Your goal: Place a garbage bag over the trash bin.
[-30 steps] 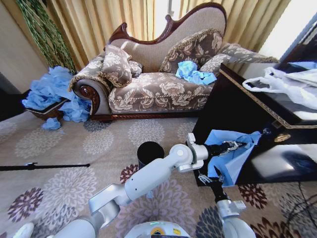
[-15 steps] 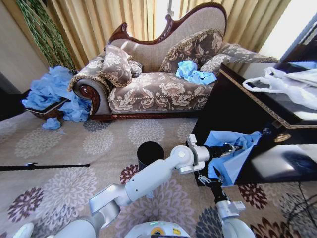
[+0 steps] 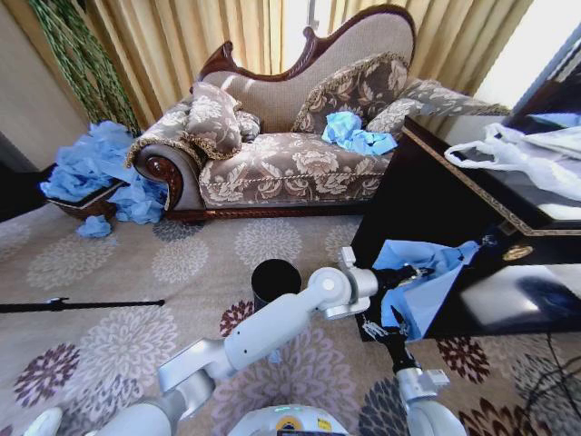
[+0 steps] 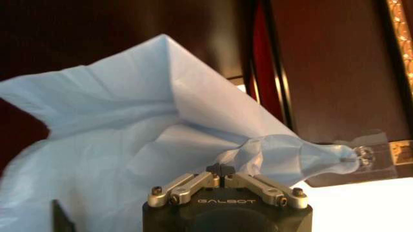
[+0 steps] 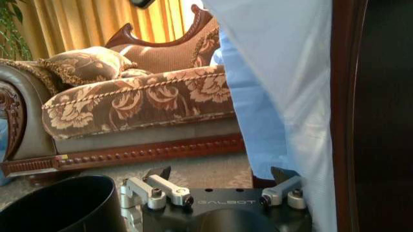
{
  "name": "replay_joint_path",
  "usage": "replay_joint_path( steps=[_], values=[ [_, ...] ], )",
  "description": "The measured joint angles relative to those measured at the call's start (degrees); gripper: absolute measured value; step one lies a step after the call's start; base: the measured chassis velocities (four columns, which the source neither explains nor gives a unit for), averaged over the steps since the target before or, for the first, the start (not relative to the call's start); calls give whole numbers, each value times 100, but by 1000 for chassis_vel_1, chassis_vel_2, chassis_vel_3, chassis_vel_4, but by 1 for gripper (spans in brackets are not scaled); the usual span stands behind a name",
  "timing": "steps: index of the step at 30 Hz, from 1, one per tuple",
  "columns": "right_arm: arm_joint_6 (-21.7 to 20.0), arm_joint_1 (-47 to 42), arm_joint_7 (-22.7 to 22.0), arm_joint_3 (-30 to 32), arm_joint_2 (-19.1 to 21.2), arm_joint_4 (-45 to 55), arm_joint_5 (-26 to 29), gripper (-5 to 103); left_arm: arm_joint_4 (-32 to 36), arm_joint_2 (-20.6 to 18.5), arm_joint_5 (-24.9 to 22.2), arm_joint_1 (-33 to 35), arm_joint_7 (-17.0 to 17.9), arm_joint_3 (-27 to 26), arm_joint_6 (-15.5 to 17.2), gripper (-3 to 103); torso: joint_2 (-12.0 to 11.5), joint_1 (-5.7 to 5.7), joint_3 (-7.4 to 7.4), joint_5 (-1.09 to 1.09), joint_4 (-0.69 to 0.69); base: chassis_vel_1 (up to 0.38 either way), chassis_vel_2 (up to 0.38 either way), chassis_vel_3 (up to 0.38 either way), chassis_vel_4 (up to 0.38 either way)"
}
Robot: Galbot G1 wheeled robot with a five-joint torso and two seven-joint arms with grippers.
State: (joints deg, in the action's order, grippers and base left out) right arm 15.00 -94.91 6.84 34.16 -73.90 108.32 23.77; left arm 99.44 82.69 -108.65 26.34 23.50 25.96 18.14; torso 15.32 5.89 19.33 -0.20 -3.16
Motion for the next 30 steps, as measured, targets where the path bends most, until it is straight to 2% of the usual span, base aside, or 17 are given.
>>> replay_joint_path(
  steps=[6,16,22,30],
  values=[
    [30,-43,25,-2,-33,-19,-9,100,364,-477,-6,148,96,-55,28,0,0,0,0,-1,0,0,0,0,0],
    [32,-53,29,-61,-79,-16,-27,100,746,-947,-44,323,212,-247,107,0,0,0,0,-1,0,0,0,0,0],
    [32,-87,43,-105,-98,0,-50,100,1093,-1396,-66,555,254,-371,183,0,0,0,0,-1,0,0,0,0,0],
    [32,-107,90,-159,-141,-10,-78,100,1444,-2037,-75,929,252,-769,256,0,0,0,0,-1,0,0,0,0,0]
  ],
)
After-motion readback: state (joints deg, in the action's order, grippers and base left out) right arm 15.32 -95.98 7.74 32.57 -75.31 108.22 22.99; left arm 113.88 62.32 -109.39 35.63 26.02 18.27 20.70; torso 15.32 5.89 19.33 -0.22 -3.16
